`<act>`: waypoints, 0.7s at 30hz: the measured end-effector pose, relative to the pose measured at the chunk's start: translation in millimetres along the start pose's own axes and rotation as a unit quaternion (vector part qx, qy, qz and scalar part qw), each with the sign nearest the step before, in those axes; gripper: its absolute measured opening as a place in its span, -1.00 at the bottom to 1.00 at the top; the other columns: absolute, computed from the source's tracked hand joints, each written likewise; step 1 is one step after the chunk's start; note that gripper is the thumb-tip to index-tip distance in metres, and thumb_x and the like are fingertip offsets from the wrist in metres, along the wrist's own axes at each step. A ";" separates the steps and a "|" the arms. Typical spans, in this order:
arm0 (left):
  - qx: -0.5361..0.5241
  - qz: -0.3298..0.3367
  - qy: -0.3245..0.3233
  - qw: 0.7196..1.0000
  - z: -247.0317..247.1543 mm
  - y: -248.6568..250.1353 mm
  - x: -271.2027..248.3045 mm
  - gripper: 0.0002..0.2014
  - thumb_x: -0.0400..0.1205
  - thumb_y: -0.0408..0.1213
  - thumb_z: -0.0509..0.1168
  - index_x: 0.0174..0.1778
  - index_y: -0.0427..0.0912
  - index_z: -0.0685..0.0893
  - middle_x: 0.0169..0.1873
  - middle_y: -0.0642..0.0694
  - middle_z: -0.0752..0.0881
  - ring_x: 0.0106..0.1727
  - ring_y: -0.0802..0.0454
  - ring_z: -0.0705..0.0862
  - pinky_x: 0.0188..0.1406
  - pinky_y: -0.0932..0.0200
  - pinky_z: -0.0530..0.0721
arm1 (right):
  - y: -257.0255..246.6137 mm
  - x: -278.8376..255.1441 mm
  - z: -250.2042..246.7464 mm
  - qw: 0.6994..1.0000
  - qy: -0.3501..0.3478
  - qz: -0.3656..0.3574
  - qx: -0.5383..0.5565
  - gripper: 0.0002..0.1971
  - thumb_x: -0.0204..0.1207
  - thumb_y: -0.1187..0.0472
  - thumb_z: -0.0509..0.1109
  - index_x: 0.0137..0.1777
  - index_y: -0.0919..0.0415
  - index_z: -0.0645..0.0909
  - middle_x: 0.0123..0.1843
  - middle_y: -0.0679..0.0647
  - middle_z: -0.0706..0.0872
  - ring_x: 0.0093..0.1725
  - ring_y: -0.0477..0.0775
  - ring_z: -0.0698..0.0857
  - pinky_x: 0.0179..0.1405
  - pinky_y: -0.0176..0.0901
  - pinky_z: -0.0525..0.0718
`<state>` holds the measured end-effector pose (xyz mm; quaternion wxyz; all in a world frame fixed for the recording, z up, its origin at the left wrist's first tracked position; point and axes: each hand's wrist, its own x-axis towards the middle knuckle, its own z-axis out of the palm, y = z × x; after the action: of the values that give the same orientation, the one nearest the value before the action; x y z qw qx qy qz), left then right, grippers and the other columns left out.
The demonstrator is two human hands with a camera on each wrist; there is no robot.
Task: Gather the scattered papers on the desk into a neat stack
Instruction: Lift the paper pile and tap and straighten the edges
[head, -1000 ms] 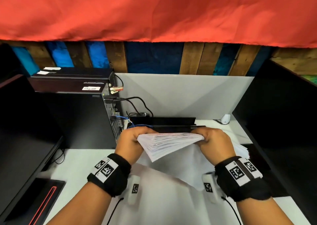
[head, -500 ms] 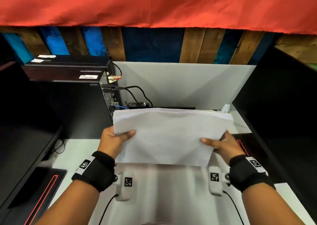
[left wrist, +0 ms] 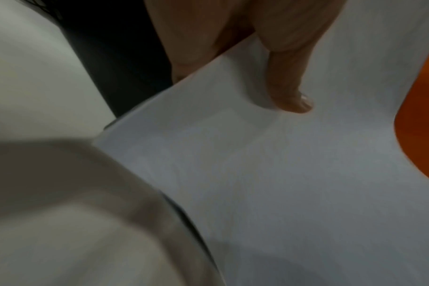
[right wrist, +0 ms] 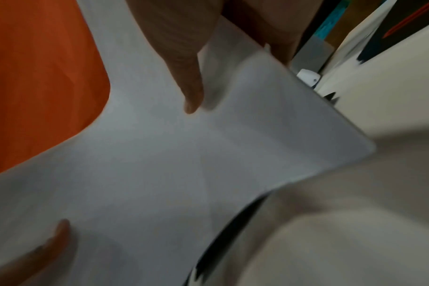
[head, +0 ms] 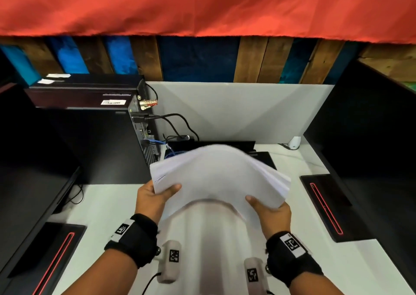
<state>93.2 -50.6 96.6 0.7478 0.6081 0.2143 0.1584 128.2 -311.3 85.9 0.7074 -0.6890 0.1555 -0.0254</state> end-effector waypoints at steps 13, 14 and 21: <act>0.037 0.007 -0.029 0.999 -19.4 2.8 18.6 -0.60 0.29 -0.55 0.57 0.05 -0.27 0.77 -0.02 -0.18 0.83 0.05 -0.10 0.79 0.10 0.01 0.69 | -17.1 16.0 -8.3 0.996 -0.053 -0.069 0.032 -0.72 0.30 0.40 0.60 -0.08 0.04 0.73 -0.18 -0.07 0.84 -0.05 0.02 0.79 -0.02 -0.17 0.74; 0.027 -0.011 -0.025 0.999 -20.6 -0.4 19.7 -0.58 0.27 -0.57 0.57 0.05 -0.28 0.76 -0.02 -0.20 0.83 0.05 -0.15 0.79 0.05 0.03 0.73 | -12.9 16.2 -8.8 0.996 -0.049 -0.070 0.033 -0.66 0.31 0.39 0.60 0.02 0.04 0.70 -0.08 -0.05 0.83 0.02 0.04 0.78 -0.03 -0.24 0.75; -0.007 -0.040 -0.023 0.999 -18.6 -15.2 12.7 -0.43 0.19 -0.53 0.62 0.15 -0.29 0.73 0.00 -0.20 0.83 0.05 -0.13 0.80 0.02 0.13 0.78 | 8.6 11.5 -5.7 0.963 -0.040 -0.228 -0.137 -0.26 0.59 0.34 0.33 0.49 -0.48 0.16 0.45 -0.23 0.36 0.46 -0.34 0.35 0.40 -0.17 0.40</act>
<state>94.2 -31.8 77.0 0.7627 0.5968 0.2204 0.1159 136.2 -319.3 75.3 0.5873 -0.7971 -0.0321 -0.1365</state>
